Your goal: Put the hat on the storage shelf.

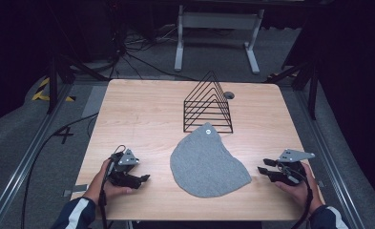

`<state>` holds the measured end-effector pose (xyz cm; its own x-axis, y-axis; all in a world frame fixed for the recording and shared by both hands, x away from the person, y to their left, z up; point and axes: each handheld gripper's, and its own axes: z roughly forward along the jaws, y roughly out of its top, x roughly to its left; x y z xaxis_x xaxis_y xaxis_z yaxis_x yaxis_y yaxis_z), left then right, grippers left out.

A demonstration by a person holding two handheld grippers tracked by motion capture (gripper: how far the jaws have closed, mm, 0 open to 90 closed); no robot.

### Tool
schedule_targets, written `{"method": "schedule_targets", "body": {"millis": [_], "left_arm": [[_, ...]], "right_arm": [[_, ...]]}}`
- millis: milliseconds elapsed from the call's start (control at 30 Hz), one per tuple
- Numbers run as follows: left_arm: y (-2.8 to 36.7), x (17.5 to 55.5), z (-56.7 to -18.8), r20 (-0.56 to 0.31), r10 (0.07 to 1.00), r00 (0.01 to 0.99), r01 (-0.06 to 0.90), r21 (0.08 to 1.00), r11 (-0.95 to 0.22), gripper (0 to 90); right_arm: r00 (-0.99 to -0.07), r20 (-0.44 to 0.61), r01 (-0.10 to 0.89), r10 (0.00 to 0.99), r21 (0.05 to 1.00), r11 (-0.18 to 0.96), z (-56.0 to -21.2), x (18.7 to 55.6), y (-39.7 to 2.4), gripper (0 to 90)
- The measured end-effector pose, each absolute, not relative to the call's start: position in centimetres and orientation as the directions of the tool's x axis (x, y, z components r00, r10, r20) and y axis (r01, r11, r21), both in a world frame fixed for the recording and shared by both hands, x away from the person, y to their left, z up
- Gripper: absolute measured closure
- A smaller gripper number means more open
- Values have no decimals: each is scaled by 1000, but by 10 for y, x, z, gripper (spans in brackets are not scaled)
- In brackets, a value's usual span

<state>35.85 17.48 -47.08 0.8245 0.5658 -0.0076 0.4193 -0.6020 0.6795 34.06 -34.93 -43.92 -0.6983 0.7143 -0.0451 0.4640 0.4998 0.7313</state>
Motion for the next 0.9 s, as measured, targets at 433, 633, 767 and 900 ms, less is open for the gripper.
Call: {"method": "schedule_targets", "body": {"millis": [433, 633, 767, 900], "left_arm": [[84, 338, -454, 30, 321, 946, 196, 737, -647, 474], [50, 333, -459, 45, 234, 971, 133, 715, -686, 556], [41, 337, -466, 34, 239, 970, 146, 704, -695, 570], [50, 341, -469, -5, 265, 964, 191, 707, -681, 566]], "right_arm": [[-833, -42, 364, 552, 710, 603, -446, 362, -282, 887], [-858, -63, 339, 509, 677, 654, -454, 365, -263, 891], [-865, -43, 345, 500, 672, 655, -455, 361, -261, 893], [-875, -22, 346, 483, 669, 658, -455, 351, -258, 892]]}}
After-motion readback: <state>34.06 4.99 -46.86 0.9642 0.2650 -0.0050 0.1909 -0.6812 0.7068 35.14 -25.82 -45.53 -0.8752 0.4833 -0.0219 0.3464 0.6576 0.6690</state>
